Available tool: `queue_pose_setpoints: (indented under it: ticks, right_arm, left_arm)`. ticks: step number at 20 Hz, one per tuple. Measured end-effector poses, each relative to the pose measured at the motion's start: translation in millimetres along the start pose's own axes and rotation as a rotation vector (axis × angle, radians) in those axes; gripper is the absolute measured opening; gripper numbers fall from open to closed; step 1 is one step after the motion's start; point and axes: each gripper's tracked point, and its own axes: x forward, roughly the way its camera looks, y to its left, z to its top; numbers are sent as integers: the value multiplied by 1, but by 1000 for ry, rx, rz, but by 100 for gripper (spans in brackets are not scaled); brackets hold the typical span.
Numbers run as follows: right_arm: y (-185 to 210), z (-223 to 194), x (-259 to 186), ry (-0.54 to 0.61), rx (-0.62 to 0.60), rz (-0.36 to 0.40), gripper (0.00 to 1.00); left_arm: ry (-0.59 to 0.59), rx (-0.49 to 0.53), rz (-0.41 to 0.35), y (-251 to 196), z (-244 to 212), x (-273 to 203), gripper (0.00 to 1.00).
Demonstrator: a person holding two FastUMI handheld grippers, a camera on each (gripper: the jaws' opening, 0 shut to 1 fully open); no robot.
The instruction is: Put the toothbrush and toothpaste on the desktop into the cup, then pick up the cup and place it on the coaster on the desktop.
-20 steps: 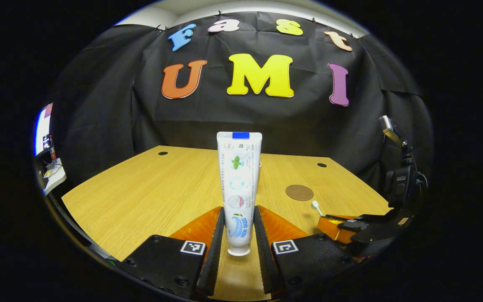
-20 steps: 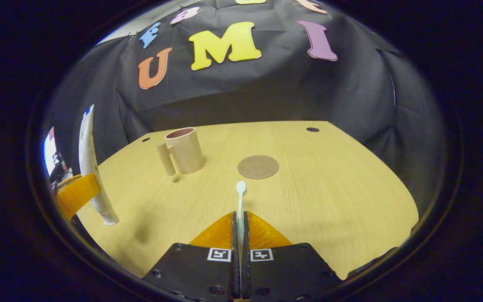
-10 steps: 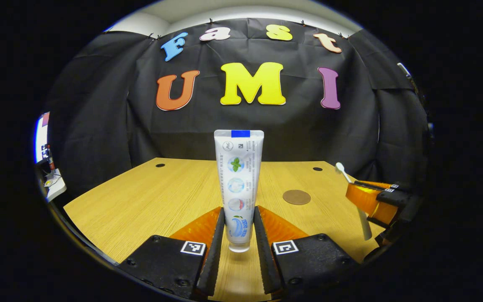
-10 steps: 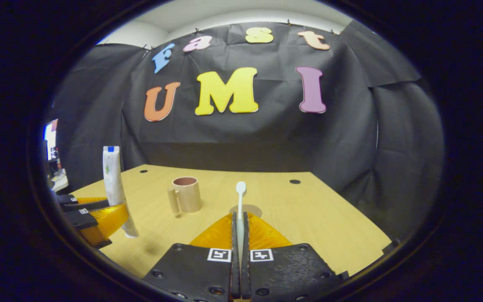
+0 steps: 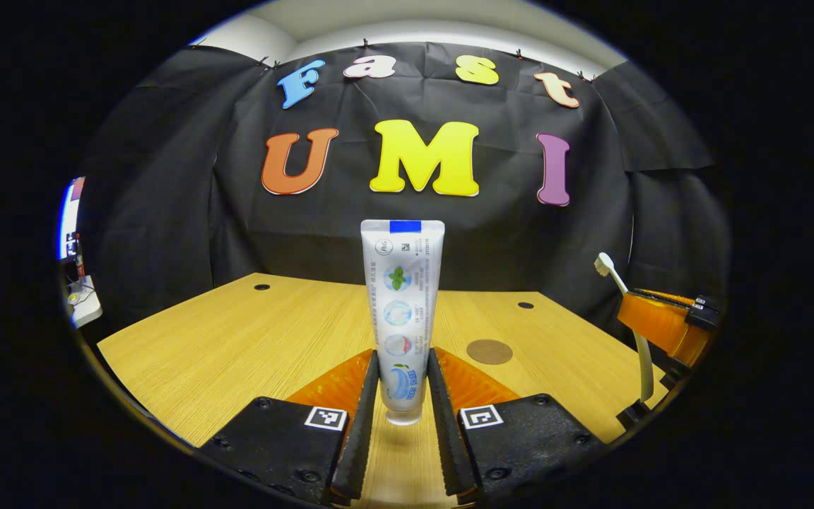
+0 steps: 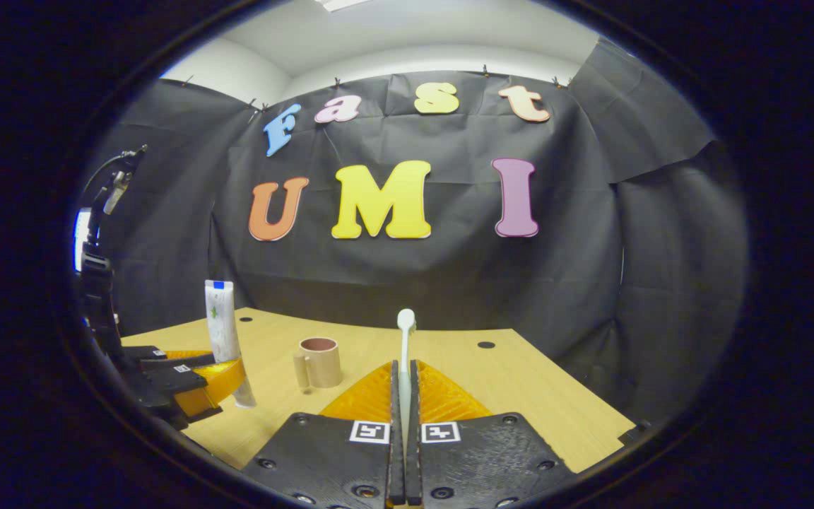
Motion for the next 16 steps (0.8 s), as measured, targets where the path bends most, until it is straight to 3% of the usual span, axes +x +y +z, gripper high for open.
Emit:
queue_pose_setpoints:
  ticks: [3,7,10,16]
  right_arm:
    - [-4,5,-1,-10,10,-2,1]
    - [-13,8,1,0,33,1,1]
    - [-19,8,2,-1,41,-10,1]
    - [-30,7,10,16,65,-23,1]
  left_arm:
    - [-65,-20,-4,-2,30,25,44]
    - [-69,4,10,3,54,75,44]
    - [-94,-31,-38,-5,70,116,43]
    - [-71,-6,-79,-3,54,181,43]
